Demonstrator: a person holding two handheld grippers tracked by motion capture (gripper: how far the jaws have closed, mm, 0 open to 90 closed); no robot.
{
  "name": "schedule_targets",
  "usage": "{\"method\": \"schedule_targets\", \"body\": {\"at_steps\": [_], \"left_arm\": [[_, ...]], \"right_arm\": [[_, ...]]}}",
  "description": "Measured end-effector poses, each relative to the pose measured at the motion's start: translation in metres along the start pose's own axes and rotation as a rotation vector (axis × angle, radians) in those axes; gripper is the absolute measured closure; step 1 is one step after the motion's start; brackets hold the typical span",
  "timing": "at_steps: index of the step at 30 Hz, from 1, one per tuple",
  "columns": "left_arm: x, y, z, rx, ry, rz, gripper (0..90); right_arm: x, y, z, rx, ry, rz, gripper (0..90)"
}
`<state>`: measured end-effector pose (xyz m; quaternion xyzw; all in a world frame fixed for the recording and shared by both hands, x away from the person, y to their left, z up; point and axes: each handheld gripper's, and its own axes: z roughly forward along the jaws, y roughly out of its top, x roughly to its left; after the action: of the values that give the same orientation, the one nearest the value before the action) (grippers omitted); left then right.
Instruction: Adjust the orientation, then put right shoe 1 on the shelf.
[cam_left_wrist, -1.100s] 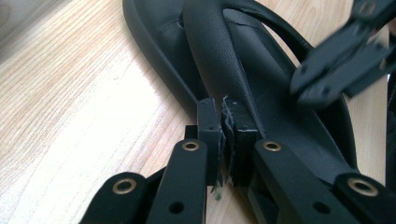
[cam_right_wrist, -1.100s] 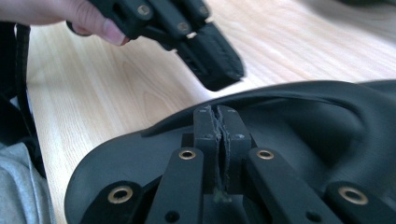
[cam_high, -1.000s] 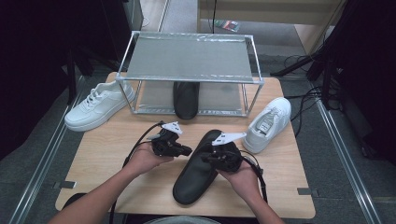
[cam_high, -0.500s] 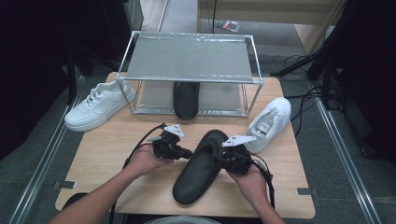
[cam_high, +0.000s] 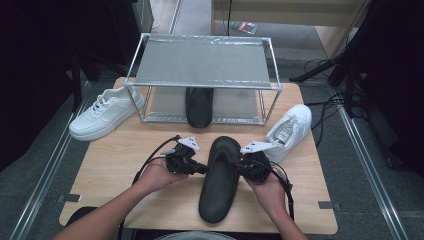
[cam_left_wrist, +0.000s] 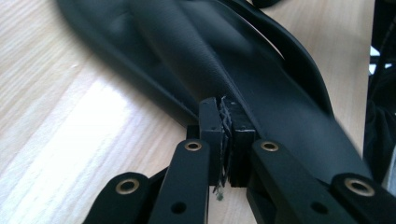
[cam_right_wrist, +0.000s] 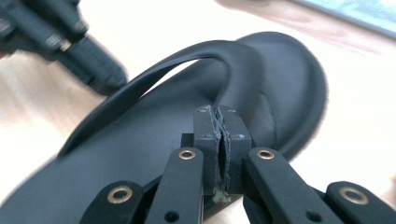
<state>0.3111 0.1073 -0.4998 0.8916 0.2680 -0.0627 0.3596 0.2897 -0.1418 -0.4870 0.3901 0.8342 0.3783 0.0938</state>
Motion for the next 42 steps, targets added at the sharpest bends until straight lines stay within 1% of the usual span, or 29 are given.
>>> {"method": "schedule_targets", "body": {"at_steps": [2, 4, 5, 6, 8, 9, 10, 11, 12, 14, 15, 16, 18, 21, 22, 24, 27, 30, 35, 37, 38, 42], "left_arm": [[-0.002, 0.001, 0.002, 0.002, -0.002, 0.028, 86.3], [-0.001, 0.001, 0.002, -0.001, -0.008, 0.018, 85.4], [0.001, 0.001, 0.001, -0.002, -0.012, 0.013, 84.5], [0.003, 0.001, 0.0, -0.01, -0.002, 0.007, 84.1], [0.006, 0.001, -0.003, -0.029, 0.001, -0.003, 83.3], [0.007, 0.001, -0.006, -0.044, -0.001, -0.011, 81.9], [0.009, 0.001, -0.009, -0.055, 0.002, -0.013, 79.4], [0.009, 0.001, -0.01, -0.064, 0.002, -0.016, 76.6], [0.01, 0.0, -0.012, -0.066, 0.011, -0.014, 74.0], [0.012, 0.001, -0.016, -0.053, 0.024, -0.021, 65.6], [0.012, 0.001, -0.017, -0.049, 0.041, -0.021, 61.2], [0.013, 0.001, -0.018, -0.05, 0.049, -0.027, 57.8], [0.016, 0.0, -0.021, -0.048, 0.049, -0.042, 54.1], [0.017, 0.0, -0.024, -0.063, 0.058, -0.043, 50.9], [0.018, 0.0, -0.025, -0.066, 0.053, -0.037, 50.7], [0.018, -0.001, -0.026, -0.073, 0.058, -0.028, 49.8], [0.018, -0.002, -0.026, -0.077, 0.069, -0.018, 48.7], [0.02, -0.003, -0.028, -0.084, 0.071, -0.015, 47.8], [0.023, -0.006, -0.032, -0.093, 0.078, -0.024, 46.9], [0.024, -0.006, -0.032, -0.1, 0.084, -0.025, 46.9], [0.023, -0.006, -0.032, -0.107, 0.083, -0.028, 46.9], [0.024, -0.006, -0.035, -0.113, 0.085, -0.018, 46.8]], "right_arm": [[-0.004, 0.002, 0.001, -0.009, -0.007, 0.012, 89.3], [-0.006, 0.003, 0.002, -0.012, -0.005, 0.025, 90.0], [-0.006, 0.003, 0.002, -0.012, -0.006, 0.024, 90.0], [-0.005, 0.003, 0.001, -0.015, -0.01, 0.025, 90.0], [-0.005, 0.003, -0.002, -0.024, -0.01, 0.042, 86.2], [-0.005, 0.002, -0.004, -0.03, -0.003, 0.052, 84.1], [-0.004, 0.0, -0.007, -0.038, 0.002, 0.063, 78.3], [-0.002, -0.003, -0.009, -0.051, -0.005, 0.07, 72.2], [-0.001, -0.005, -0.01, -0.055, -0.012, 0.077, 71.0], [0.001, -0.011, -0.011, -0.059, -0.03, 0.092, 66.6], [0.003, -0.014, -0.01, -0.055, -0.04, 0.103, 64.8], [0.004, -0.017, -0.009, -0.052, -0.046, 0.111, 63.6], [0.006, -0.02, -0.006, -0.035, -0.058, 0.116, 62.8], [0.007, -0.022, 0.001, -0.01, -0.081, 0.114, 62.1], [0.007, -0.022, 0.003, -0.007, -0.079, 0.119, 62.0], [0.006, -0.023, 0.006, -0.003, -0.074, 0.131, 61.8], [0.005, -0.022, 0.012, 0.01, -0.07, 0.136, 60.6], [0.005, -0.022, 0.014, 0.01, -0.067, 0.131, 64.5], [0.005, -0.018, 0.017, 0.006, -0.069, 0.157, 72.2], [0.006, -0.018, 0.017, 0.002, -0.082, 0.165, 73.6], [0.006, -0.018, 0.017, 0.002, -0.086, 0.16, 73.7], [0.006, -0.015, 0.017, 0.001, -0.08, 0.176, 73.7]]}}
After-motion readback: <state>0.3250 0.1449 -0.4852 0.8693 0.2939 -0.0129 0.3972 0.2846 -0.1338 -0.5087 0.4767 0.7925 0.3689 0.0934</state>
